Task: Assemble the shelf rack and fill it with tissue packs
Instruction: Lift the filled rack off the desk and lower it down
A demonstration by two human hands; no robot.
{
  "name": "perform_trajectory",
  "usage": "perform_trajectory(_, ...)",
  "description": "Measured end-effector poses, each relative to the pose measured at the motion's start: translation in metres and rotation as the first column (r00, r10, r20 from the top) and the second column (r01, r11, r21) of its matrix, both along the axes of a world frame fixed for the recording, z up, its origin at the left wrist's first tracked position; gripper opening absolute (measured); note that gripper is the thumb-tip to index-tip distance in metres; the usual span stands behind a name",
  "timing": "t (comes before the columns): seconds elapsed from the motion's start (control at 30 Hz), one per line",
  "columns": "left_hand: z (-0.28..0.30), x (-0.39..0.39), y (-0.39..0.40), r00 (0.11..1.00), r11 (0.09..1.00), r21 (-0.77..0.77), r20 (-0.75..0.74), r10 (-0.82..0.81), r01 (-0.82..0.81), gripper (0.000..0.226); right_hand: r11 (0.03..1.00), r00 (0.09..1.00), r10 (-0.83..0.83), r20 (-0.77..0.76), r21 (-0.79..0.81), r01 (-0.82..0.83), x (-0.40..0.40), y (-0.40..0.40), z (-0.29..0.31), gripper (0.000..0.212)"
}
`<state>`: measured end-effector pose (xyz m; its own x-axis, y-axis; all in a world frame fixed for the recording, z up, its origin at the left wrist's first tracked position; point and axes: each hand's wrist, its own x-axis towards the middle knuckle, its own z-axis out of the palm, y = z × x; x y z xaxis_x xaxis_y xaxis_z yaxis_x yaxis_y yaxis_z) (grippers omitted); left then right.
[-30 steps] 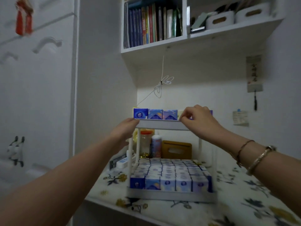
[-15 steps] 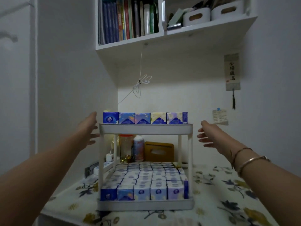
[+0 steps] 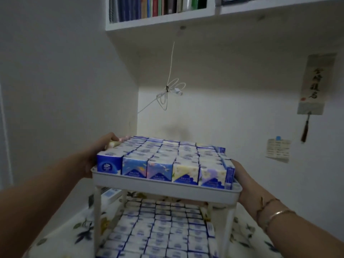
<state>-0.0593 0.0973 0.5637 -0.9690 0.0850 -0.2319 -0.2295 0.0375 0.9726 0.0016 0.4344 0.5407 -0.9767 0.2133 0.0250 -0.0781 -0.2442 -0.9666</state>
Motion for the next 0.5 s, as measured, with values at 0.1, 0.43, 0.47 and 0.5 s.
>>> perform_trajectory(0.1, 0.001, 0.026, -0.003, 0.995, 0.996, 0.003, -0.044, 0.09, -0.09, 0.038, 1.0, 1.0, 0.014, -0.014, -0.004, -0.014, 0.015, -0.007, 0.0, 0.037)
perform_trajectory(0.43, 0.018, 0.205, -0.072, 0.954, 0.975, 0.167, -0.239, 0.183, -0.145, 0.027, 0.986, 0.977, 0.128, -0.172, -0.083, -0.144, 0.14, -0.087, 0.013, 0.033)
perform_trajectory(0.47, 0.018, 0.223, -0.082, 0.954, 0.977, 0.146, -0.236, 0.187, -0.155, 0.029, 0.982, 0.97, 0.155, -0.185, -0.082, -0.173, 0.149, -0.095, 0.011, 0.034)
perform_trajectory(0.5, 0.016, 0.243, -0.097, 0.947, 0.973, 0.126, -0.237, 0.217, -0.192, 0.032, 0.974, 0.966, 0.183, -0.182, -0.098, -0.203, 0.158, -0.108, 0.01, 0.037)
